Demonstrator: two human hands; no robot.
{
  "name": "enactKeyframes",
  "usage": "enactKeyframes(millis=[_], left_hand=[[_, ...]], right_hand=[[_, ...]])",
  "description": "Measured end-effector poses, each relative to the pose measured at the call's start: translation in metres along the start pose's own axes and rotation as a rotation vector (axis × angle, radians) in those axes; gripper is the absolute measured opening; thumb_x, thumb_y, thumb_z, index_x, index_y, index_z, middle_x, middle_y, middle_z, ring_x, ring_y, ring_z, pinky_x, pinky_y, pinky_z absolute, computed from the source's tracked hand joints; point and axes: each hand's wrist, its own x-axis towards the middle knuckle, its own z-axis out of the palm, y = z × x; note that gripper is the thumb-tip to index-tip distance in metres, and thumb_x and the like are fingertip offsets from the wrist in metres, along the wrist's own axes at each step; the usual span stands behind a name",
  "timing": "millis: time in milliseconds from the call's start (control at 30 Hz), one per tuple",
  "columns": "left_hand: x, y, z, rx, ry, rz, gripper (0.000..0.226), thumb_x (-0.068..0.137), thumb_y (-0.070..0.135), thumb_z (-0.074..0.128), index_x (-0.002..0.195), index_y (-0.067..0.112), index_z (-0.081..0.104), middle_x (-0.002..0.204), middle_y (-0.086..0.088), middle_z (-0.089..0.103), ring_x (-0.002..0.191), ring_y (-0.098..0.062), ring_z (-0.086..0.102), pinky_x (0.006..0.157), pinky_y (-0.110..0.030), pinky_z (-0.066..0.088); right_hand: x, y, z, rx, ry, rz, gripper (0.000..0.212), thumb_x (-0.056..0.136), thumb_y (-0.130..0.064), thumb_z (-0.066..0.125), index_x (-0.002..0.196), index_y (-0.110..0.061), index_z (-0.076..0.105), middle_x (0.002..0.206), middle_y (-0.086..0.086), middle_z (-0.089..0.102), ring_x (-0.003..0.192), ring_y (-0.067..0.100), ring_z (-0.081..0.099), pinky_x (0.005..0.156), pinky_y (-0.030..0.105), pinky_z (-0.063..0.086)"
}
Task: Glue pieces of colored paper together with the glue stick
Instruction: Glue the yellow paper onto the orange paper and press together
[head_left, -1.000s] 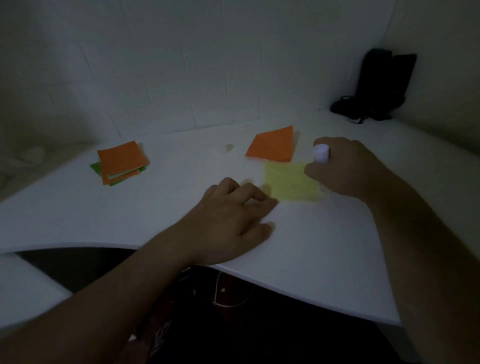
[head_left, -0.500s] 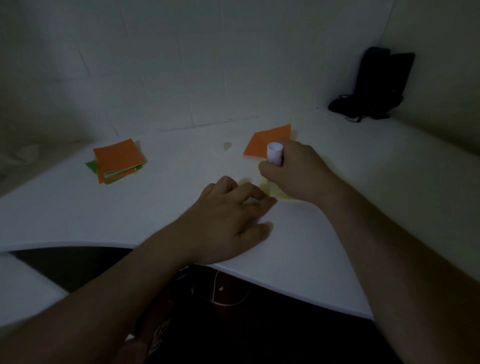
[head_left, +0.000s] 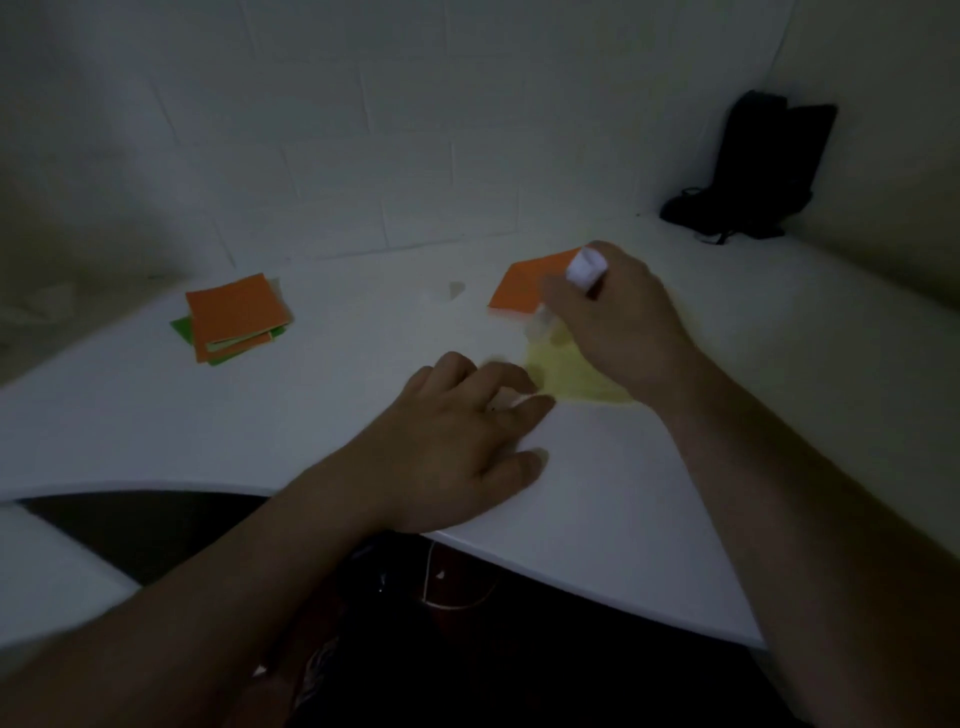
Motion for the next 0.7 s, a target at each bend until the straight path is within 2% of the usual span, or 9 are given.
enactKeyframes(millis=[67,133,300,400,533,700], left_hand=[[0.0,-0.001,0.001,0.002,-0.009,-0.023,0.066,0.098,0.071,0.017,0.155,0.041,0.033,0.158,-0.001,0.023,0.129,-0.03,0.033,0.109,-0.048,0.035],[0.001,-0.002,0.002,0.009,-0.007,-0.027,0.065,0.098,0.071,0.018,0.155,0.043,0.031,0.157,-0.002,0.021,0.131,-0.03,0.032,0.11,-0.048,0.035],[0.0,-0.002,0.003,-0.035,0.055,-0.008,0.065,0.098,0.07,0.027,0.155,0.041,0.034,0.152,0.009,0.042,0.123,-0.023,0.039,0.102,-0.045,0.038],[-0.001,-0.003,0.005,-0.076,0.098,-0.045,0.069,0.098,0.067,0.034,0.159,0.035,0.03,0.149,0.011,0.049,0.119,-0.022,0.044,0.098,-0.043,0.039],[0.006,-0.006,0.006,-0.068,0.028,-0.091,0.07,0.092,0.073,0.026,0.151,0.038,0.043,0.149,0.01,0.042,0.121,-0.023,0.04,0.102,-0.046,0.039],[0.005,-0.006,0.006,-0.068,0.014,-0.067,0.07,0.092,0.074,0.023,0.149,0.041,0.045,0.149,0.007,0.031,0.123,-0.027,0.036,0.103,-0.046,0.037]], right_hand=[[-0.001,0.004,-0.01,-0.073,0.032,-0.012,0.03,0.095,-0.038,0.064,0.073,-0.03,0.045,0.07,-0.009,0.051,0.058,-0.005,0.048,0.053,0.013,0.032],[-0.002,0.006,-0.016,-0.07,0.051,-0.024,0.031,0.094,-0.036,0.066,0.072,-0.026,0.046,0.068,-0.007,0.051,0.057,-0.003,0.048,0.052,0.012,0.034],[-0.002,0.011,-0.017,-0.056,0.062,-0.03,0.031,0.093,-0.035,0.067,0.074,-0.02,0.048,0.069,-0.006,0.052,0.056,-0.001,0.046,0.053,0.011,0.035],[-0.001,0.012,-0.021,-0.045,0.087,-0.031,0.035,0.093,-0.033,0.068,0.07,-0.025,0.043,0.066,-0.007,0.049,0.054,-0.002,0.045,0.052,0.012,0.034],[-0.003,0.009,-0.024,-0.036,0.099,-0.027,0.035,0.094,-0.032,0.068,0.07,-0.027,0.044,0.067,-0.008,0.052,0.056,-0.004,0.048,0.052,0.009,0.033],[-0.007,0.007,-0.018,-0.045,0.047,-0.045,0.028,0.095,-0.03,0.068,0.075,-0.023,0.05,0.068,-0.009,0.053,0.057,-0.006,0.049,0.052,0.008,0.033]])
